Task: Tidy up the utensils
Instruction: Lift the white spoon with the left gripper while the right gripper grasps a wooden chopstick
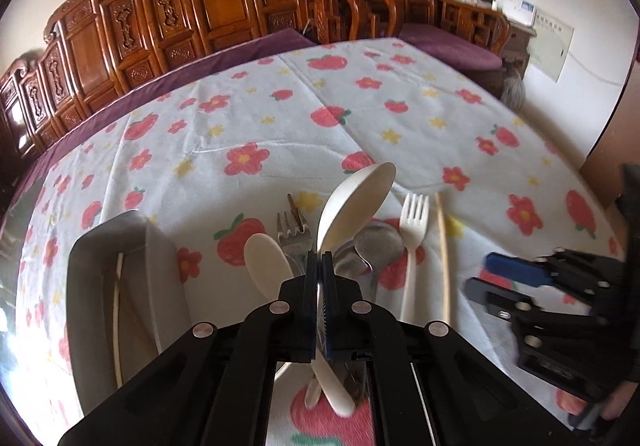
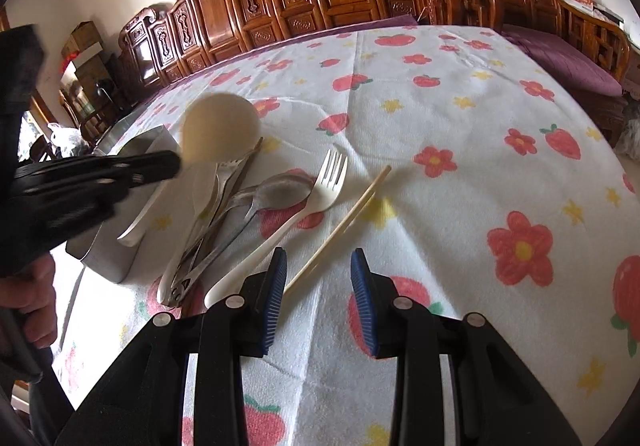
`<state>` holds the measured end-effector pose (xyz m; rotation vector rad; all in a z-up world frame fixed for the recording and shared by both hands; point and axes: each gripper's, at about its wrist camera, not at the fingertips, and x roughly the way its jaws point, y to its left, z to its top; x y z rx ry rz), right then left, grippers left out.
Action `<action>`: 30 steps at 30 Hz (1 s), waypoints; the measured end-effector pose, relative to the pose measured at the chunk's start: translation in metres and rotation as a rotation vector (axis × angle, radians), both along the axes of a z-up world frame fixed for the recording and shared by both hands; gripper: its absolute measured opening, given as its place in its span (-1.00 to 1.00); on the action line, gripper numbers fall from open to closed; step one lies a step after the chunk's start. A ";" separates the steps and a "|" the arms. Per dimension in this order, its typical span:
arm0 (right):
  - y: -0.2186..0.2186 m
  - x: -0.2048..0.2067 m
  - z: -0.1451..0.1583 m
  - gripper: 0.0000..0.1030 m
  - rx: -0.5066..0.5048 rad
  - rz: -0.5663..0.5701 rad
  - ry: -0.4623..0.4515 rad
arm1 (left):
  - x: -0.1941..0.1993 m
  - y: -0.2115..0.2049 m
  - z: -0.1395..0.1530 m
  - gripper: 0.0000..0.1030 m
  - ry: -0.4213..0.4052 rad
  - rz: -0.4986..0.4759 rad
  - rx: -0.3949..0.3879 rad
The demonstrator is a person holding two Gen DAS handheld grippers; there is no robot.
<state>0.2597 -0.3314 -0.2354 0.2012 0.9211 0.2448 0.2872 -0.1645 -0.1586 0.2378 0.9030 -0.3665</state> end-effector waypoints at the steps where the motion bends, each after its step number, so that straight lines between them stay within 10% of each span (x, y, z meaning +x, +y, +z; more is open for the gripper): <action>1: 0.001 0.001 -0.002 -0.31 0.001 -0.001 0.008 | -0.003 0.002 0.003 -0.97 -0.003 0.002 -0.009; 15: 0.042 0.031 -0.014 -0.36 -0.187 -0.011 0.104 | -0.047 0.028 0.032 -0.97 -0.034 0.015 -0.104; 30: 0.027 0.027 -0.011 -0.88 -0.285 -0.029 0.188 | -0.051 0.066 0.065 -0.97 -0.068 0.075 -0.165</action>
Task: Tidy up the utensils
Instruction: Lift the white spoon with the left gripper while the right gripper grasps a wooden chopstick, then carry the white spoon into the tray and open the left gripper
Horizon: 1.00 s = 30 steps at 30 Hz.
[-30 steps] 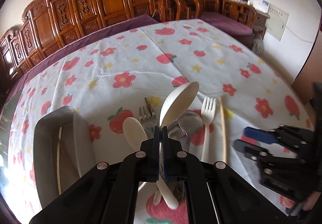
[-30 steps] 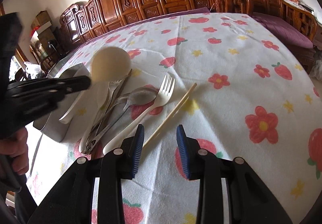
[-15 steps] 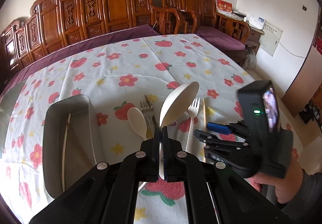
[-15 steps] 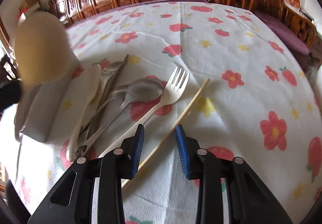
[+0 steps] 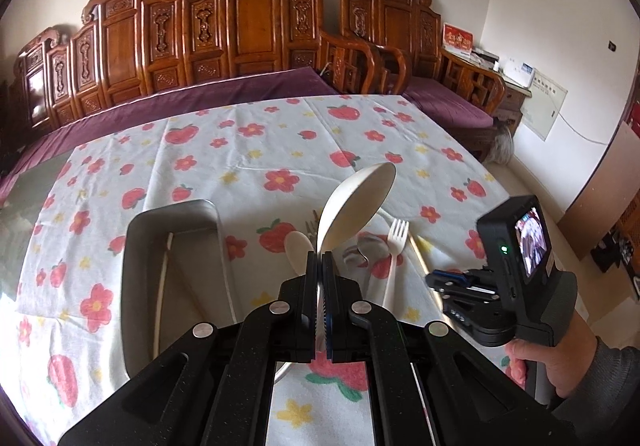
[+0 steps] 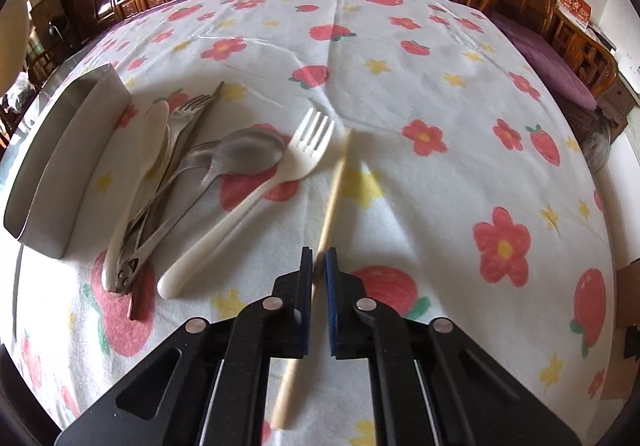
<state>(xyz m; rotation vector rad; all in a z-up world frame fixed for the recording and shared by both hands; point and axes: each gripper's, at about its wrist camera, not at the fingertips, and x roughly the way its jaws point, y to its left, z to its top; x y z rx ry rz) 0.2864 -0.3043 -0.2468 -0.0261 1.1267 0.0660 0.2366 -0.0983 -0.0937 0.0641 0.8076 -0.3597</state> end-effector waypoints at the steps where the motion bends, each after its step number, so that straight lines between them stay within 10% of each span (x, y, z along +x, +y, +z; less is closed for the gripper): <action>1: -0.002 0.000 0.000 -0.89 -0.005 -0.003 0.000 | 0.001 0.004 0.002 -0.97 0.001 0.008 -0.004; 17: 0.002 -0.008 0.046 -0.89 -0.001 0.055 -0.088 | 0.046 0.093 0.003 -0.97 0.052 0.167 -0.028; 30: 0.046 -0.013 0.072 -0.89 0.068 0.156 -0.140 | 0.094 0.124 -0.050 -0.97 0.202 0.266 -0.081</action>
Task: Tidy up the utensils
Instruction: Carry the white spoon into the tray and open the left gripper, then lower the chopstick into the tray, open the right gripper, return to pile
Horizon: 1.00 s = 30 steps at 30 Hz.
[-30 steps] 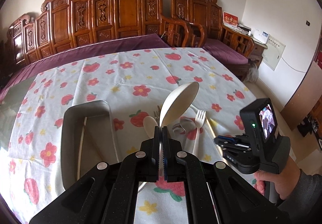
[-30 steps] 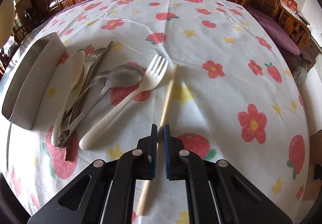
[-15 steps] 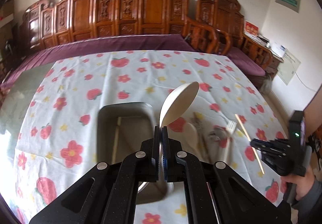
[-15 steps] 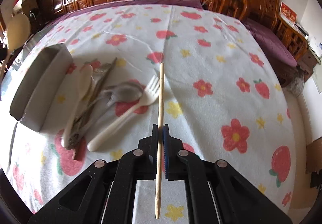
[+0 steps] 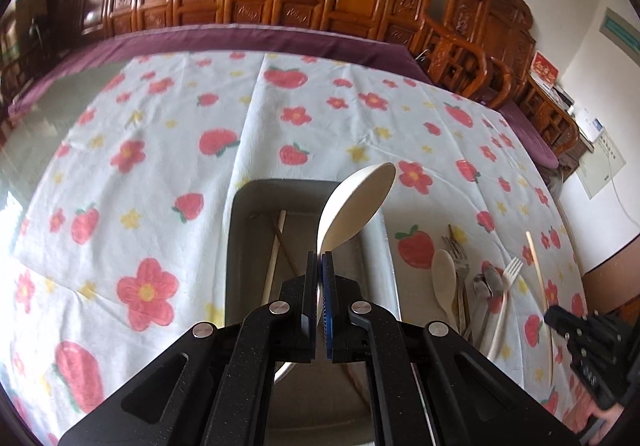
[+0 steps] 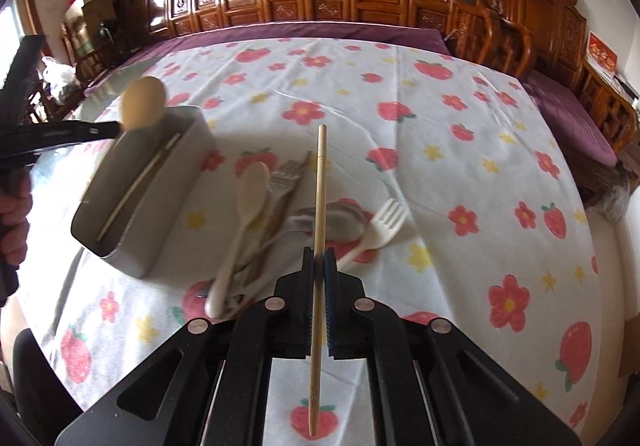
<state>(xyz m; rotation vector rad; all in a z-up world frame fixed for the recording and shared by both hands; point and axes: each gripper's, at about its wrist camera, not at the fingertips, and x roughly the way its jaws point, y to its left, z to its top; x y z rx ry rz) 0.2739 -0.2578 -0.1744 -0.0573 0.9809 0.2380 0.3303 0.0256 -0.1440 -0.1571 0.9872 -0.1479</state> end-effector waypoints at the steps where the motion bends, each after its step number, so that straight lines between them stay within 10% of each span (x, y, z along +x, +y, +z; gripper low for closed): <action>1: 0.002 0.000 0.001 -0.89 0.003 0.005 -0.002 | 0.003 0.000 -0.004 -0.97 0.009 0.005 -0.003; 18: 0.043 -0.001 0.022 -0.88 0.040 0.084 -0.041 | 0.004 0.003 -0.016 -0.94 0.042 0.000 0.012; 30: 0.104 0.009 0.031 -0.89 0.077 0.153 -0.055 | -0.053 0.042 0.040 0.03 -0.117 -0.020 0.072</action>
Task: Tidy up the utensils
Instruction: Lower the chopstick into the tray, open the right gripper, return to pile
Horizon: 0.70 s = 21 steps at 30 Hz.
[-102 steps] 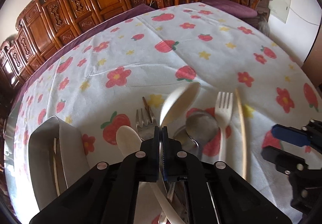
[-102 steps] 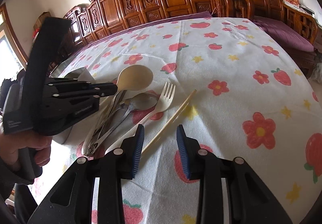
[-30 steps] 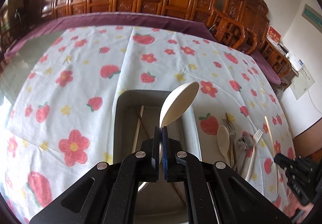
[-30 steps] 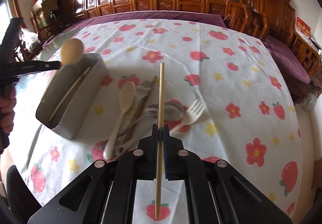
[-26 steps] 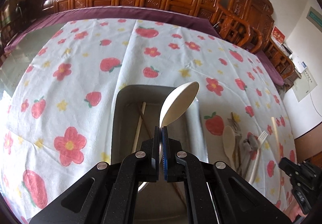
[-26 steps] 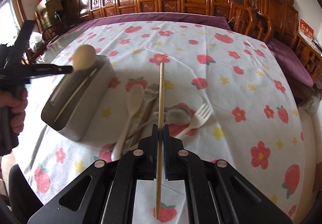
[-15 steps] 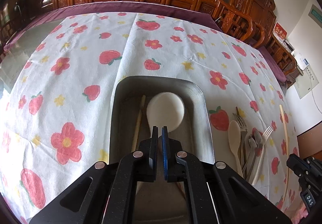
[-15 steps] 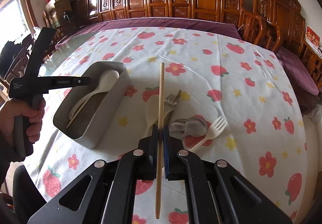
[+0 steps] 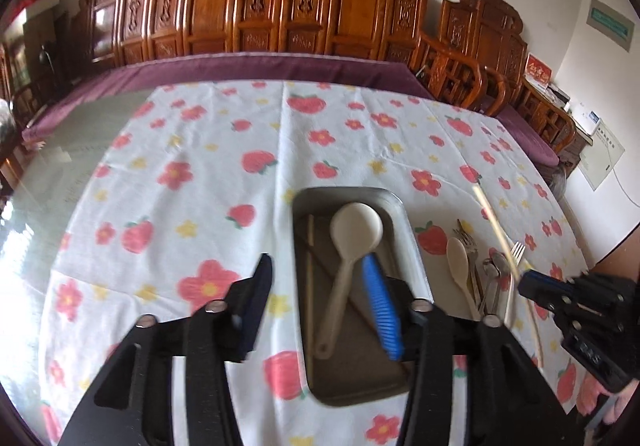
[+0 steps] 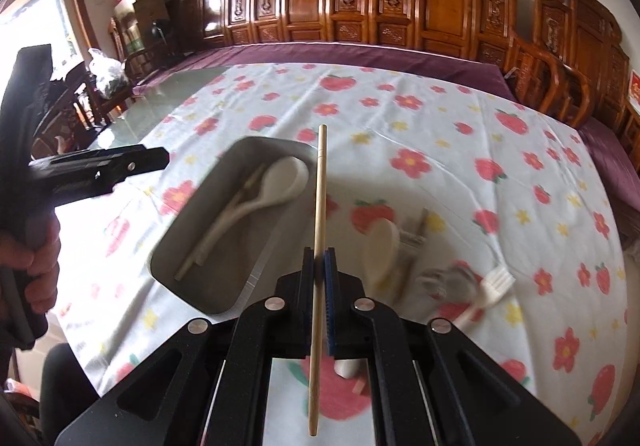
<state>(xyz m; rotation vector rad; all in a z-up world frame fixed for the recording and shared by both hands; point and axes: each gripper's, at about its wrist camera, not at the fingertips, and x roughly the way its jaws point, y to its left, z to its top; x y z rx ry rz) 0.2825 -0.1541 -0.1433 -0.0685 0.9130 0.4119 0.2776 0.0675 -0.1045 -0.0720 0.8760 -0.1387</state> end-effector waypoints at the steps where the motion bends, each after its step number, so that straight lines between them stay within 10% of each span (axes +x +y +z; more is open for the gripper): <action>1: 0.008 0.002 0.001 -0.89 0.004 0.009 0.000 | -0.005 0.006 0.004 0.14 -0.012 0.002 0.001; 8: 0.060 0.028 -0.004 -0.88 0.034 0.047 0.030 | -0.027 0.040 0.021 0.53 -0.090 0.022 0.034; 21: 0.112 0.076 -0.042 -0.89 0.005 0.008 0.102 | -0.052 0.075 0.028 0.54 -0.117 0.043 0.050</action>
